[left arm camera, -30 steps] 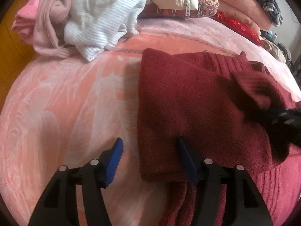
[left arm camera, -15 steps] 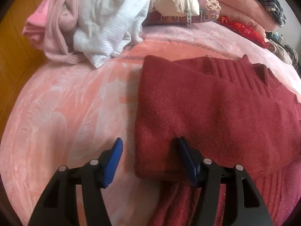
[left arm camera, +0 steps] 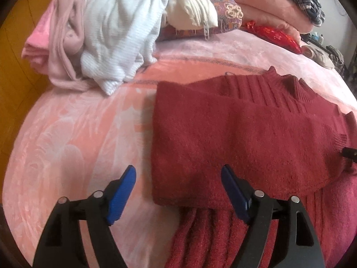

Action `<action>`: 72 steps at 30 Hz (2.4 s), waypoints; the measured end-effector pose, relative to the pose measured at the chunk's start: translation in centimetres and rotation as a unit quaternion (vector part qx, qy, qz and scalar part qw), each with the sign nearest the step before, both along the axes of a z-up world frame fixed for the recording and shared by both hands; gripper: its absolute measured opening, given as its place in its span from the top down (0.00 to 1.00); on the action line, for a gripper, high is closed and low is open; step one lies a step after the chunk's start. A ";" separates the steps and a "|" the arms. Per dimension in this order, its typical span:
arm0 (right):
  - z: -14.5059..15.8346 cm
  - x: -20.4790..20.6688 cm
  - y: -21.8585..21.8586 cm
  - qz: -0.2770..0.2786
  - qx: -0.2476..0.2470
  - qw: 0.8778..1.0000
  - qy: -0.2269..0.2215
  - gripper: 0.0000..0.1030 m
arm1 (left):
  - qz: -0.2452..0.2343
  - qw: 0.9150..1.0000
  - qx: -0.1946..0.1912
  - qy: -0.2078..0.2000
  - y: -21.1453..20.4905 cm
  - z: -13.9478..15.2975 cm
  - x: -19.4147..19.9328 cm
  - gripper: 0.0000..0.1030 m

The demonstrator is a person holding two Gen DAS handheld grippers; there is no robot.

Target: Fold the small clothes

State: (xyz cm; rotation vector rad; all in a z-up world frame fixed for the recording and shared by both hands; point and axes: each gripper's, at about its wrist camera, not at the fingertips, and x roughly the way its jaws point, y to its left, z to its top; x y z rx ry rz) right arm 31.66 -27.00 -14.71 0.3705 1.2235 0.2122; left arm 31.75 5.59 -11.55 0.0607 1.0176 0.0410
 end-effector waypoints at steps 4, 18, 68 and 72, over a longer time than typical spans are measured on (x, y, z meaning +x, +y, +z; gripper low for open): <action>1.7 -0.4 0.7 0.016 -0.025 0.999 -0.028 0.91 | 0.020 0.999 -0.017 -0.020 1.8 0.8 -0.3 0.23; 1.2 -1.8 -6.8 -0.085 -0.022 0.994 -0.065 0.95 | 0.021 0.999 -0.032 -0.008 2.4 -0.5 -0.1 0.23; 4.8 -31.5 -7.5 0.012 0.025 0.996 0.089 0.39 | -0.074 0.985 -0.073 0.136 3.3 -0.2 -21.6 0.14; 3.8 -33.4 -6.9 0.022 0.016 0.994 0.107 0.38 | -0.079 0.984 -0.046 0.152 2.5 -1.0 -23.4 0.13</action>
